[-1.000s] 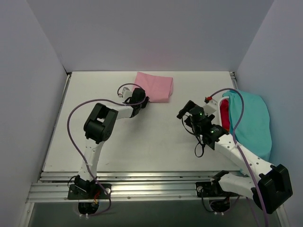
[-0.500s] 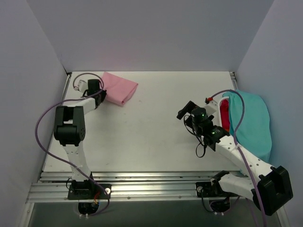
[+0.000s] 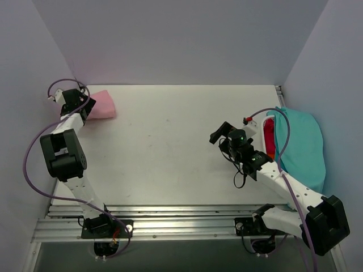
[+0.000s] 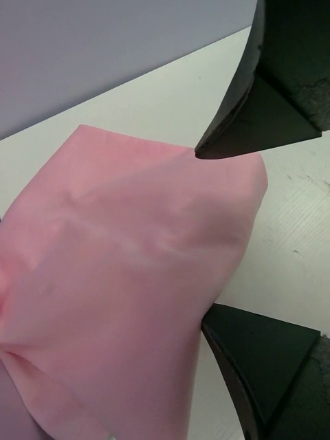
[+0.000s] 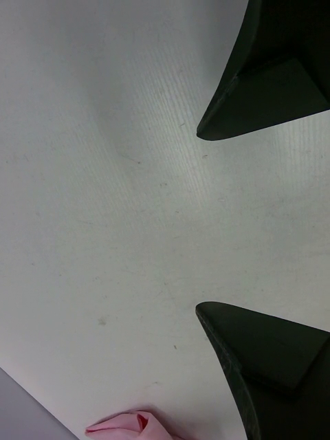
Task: Fold and stack the t-shirts
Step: Put the neatly folded tshirt into the corner of the board with the left arm
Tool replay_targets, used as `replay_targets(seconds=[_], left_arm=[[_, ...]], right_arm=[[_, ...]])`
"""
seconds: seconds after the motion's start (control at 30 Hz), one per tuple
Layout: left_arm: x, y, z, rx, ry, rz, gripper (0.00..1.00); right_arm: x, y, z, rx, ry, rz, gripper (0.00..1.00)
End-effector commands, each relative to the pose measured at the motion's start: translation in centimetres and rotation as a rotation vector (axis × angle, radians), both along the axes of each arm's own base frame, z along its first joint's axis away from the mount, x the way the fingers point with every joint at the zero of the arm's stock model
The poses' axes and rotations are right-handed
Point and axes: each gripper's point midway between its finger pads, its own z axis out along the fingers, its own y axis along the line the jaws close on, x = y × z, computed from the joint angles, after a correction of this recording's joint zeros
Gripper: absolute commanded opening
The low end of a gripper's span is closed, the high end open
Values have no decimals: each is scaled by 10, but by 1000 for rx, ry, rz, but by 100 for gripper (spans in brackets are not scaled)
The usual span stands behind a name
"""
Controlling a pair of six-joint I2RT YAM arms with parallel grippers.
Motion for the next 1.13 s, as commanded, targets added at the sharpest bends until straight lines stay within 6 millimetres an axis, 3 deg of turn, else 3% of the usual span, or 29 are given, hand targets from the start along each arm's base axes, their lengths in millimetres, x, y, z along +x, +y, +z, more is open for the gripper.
replay_targets(seconds=[0.0,0.07,0.1,0.2,0.3,0.4,0.47,0.5,0.63,0.67,0.7,0.73,0.8,0.83,0.87,0.9,0.93,0.97,1.0,1.07,1.1], left_arm=[[-10,8,46,28,-36,-42,94],[-25,8,64,40,-46,-19,94],[-40,4,88,55,-81,-12,94],[-76,-5,127,89,-150,1,94],[-91,-17,165,166,-255,-22,94],[-87,-25,159,170,-263,-33,94],[-70,-37,164,141,-299,-97,94],[-60,-41,151,118,-271,-121,94],[-53,-81,152,105,-255,-207,94],[-60,-93,145,131,-233,-235,94],[-68,-127,159,159,-257,-305,94],[-75,-146,160,187,-247,-338,94],[-104,-171,158,277,-186,-374,94],[-118,-207,154,297,-175,-449,94],[-137,-208,161,337,-178,-434,94],[-153,-214,144,350,-140,-450,94],[-170,-232,139,354,-140,-492,94],[-183,-235,136,355,-140,-502,94],[-205,-228,136,363,-163,-481,94],[-228,-229,136,361,-185,-489,94],[-240,-220,147,355,-236,-468,94]], right_arm=[[2,-1,1,8,-12,-11,100],[3,0,2,6,-13,-12,100],[4,-1,2,5,-13,-15,100],[2,-1,-1,0,-11,-18,100],[1,-1,2,1,-18,-16,100],[1,0,5,5,-29,-16,100],[1,1,6,4,-31,-11,100],[1,1,7,5,-33,-10,100],[0,-1,5,-10,-36,-8,100],[0,-1,9,-6,-49,-8,100],[-1,-1,8,-6,-52,-4,100],[-2,1,11,-5,-60,5,100],[-4,5,18,-10,-82,26,100],[-5,8,25,-8,-97,40,100],[-8,14,33,-22,-123,79,100],[-10,18,40,-21,-137,96,100],[-12,23,50,-16,-161,115,100],[-17,32,62,1,-199,151,100],[-21,37,70,-16,-231,191,100],[-36,54,89,-21,-295,261,100],[-39,55,96,-48,-321,274,100]])
